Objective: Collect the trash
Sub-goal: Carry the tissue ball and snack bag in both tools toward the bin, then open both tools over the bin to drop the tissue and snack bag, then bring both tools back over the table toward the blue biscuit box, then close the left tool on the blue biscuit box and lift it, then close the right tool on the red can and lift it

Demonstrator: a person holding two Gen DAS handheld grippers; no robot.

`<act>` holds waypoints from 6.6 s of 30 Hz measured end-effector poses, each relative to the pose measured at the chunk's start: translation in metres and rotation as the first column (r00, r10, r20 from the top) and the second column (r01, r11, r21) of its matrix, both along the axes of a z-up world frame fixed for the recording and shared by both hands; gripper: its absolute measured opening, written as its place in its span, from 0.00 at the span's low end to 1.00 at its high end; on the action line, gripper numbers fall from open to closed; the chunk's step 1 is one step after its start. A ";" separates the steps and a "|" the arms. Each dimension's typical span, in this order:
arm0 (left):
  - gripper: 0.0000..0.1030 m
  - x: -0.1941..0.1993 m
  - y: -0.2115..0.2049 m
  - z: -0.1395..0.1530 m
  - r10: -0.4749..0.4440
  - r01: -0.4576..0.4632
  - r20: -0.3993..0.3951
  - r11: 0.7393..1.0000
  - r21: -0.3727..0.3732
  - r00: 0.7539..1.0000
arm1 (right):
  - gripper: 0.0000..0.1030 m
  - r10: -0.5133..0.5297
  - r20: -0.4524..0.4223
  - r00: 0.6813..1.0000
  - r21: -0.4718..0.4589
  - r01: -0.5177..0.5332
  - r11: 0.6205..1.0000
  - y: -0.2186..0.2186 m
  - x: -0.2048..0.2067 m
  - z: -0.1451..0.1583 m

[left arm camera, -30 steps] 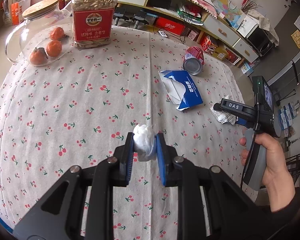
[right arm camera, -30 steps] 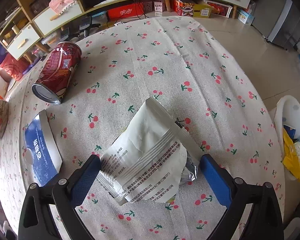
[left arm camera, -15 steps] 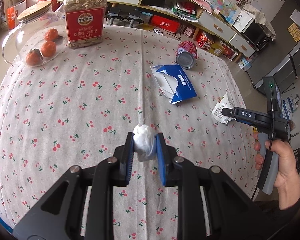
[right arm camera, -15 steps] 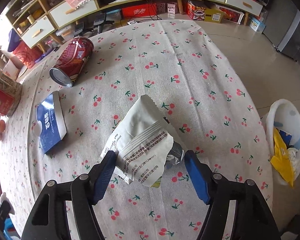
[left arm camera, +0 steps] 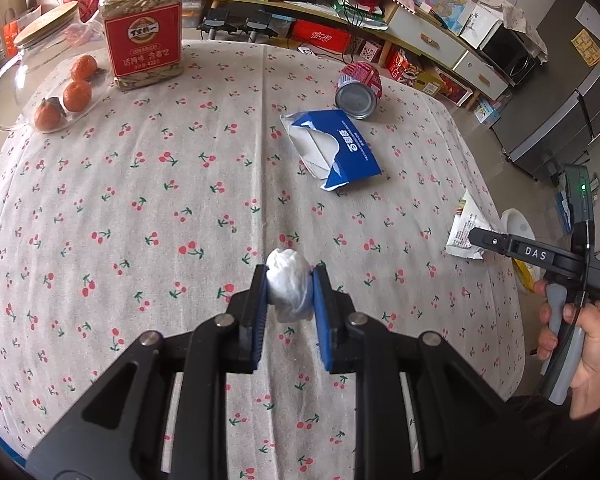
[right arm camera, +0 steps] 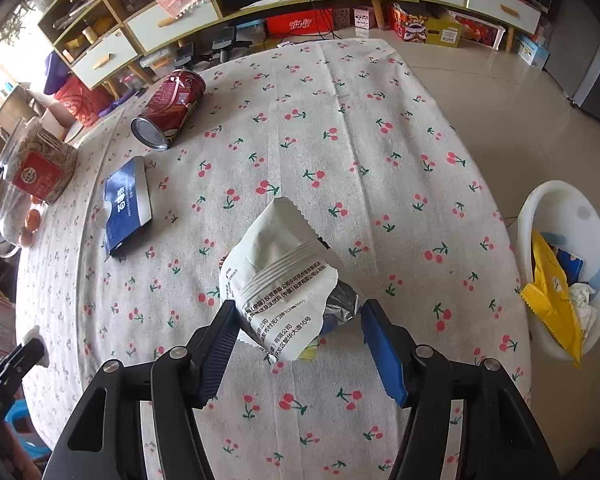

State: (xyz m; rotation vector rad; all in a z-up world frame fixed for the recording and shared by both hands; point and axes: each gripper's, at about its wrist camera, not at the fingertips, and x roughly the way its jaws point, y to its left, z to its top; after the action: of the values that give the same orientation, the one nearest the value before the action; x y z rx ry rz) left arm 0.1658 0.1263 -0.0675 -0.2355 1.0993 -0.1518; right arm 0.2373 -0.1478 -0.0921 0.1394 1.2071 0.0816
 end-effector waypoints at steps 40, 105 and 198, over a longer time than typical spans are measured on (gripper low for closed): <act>0.23 0.003 -0.193 0.002 -0.282 0.282 0.012 0.959 0.016 0.959 | 0.62 -0.194 0.110 0.975 0.109 0.182 0.977 -0.220 -0.088 0.044; 0.80 0.052 -0.289 0.007 -0.403 0.402 0.072 0.915 0.037 0.912 | 0.78 -0.392 0.099 0.915 0.095 0.384 0.918 -0.301 -0.093 0.046; 0.48 0.034 0.089 0.038 0.239 -0.243 0.082 0.969 0.036 0.968 | 0.65 0.090 -0.081 0.993 0.133 -0.078 0.988 0.136 0.203 -0.017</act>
State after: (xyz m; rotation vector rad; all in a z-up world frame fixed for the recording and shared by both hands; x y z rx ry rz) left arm 0.1995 0.2157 -0.0293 -0.3173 0.9878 0.0815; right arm 0.4398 -0.0123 -0.1086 0.2075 1.2950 0.2299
